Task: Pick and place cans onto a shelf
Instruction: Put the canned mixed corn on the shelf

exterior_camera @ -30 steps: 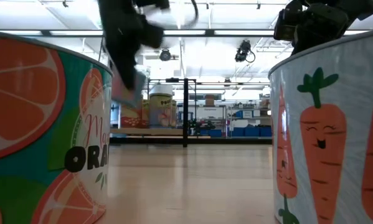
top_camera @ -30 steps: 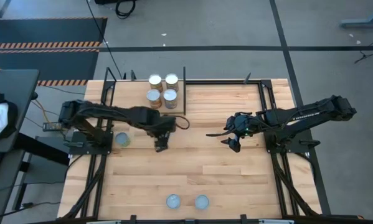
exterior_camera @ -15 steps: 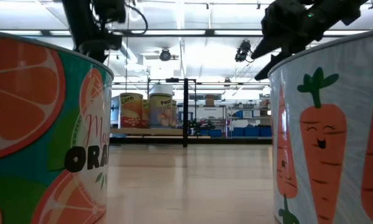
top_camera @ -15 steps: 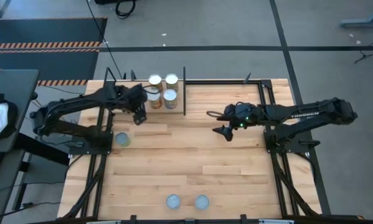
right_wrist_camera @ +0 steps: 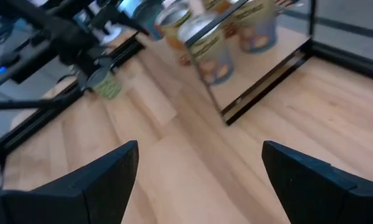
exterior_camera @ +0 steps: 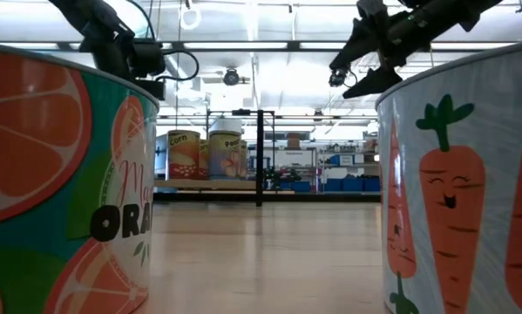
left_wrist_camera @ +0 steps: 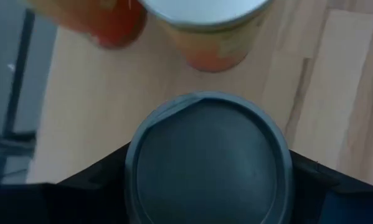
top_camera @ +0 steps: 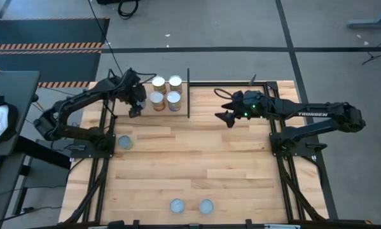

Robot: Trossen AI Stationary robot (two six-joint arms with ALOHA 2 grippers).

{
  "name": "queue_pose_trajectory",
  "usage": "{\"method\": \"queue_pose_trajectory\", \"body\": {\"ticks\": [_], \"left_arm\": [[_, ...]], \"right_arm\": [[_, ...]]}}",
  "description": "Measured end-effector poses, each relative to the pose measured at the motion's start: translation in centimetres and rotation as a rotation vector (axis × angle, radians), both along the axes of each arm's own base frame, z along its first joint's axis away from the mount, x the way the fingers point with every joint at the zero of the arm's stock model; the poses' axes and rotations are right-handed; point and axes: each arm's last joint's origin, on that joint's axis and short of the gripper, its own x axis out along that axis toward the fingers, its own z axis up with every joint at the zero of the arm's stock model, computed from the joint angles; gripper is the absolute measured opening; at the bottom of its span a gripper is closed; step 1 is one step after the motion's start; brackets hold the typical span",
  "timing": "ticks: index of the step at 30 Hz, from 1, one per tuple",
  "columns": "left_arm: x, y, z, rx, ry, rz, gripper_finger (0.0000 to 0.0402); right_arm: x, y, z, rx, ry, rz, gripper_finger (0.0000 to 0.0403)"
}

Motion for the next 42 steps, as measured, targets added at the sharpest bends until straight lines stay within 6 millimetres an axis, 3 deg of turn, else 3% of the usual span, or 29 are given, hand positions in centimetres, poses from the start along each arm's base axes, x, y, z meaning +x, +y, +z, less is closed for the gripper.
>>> {"method": "queue_pose_trajectory", "body": {"ticks": [12,18,37,42], "left_arm": [[0.2,0.6,-3.2,-0.004,0.060,-0.070,0.0287],[0.6,1.1,-3.0,0.042,0.014,-0.027,0.0299],[0.8,1.5,-3.8,0.016,0.044,0.057,0.0312],[0.8,1.5,-3.7,0.030,0.056,0.026,0.0288]], "right_arm": [[-0.6,-2.1,0.0,-0.013,0.005,-0.106,0.0348],[-0.5,-2.7,0.4,-0.091,-0.016,-0.113,0.0348],[3.7,-4.5,-2.6,-0.102,-0.024,-0.091,0.0357],[4.0,-4.5,-3.0,-0.094,-0.019,-0.081,0.0357]]}}
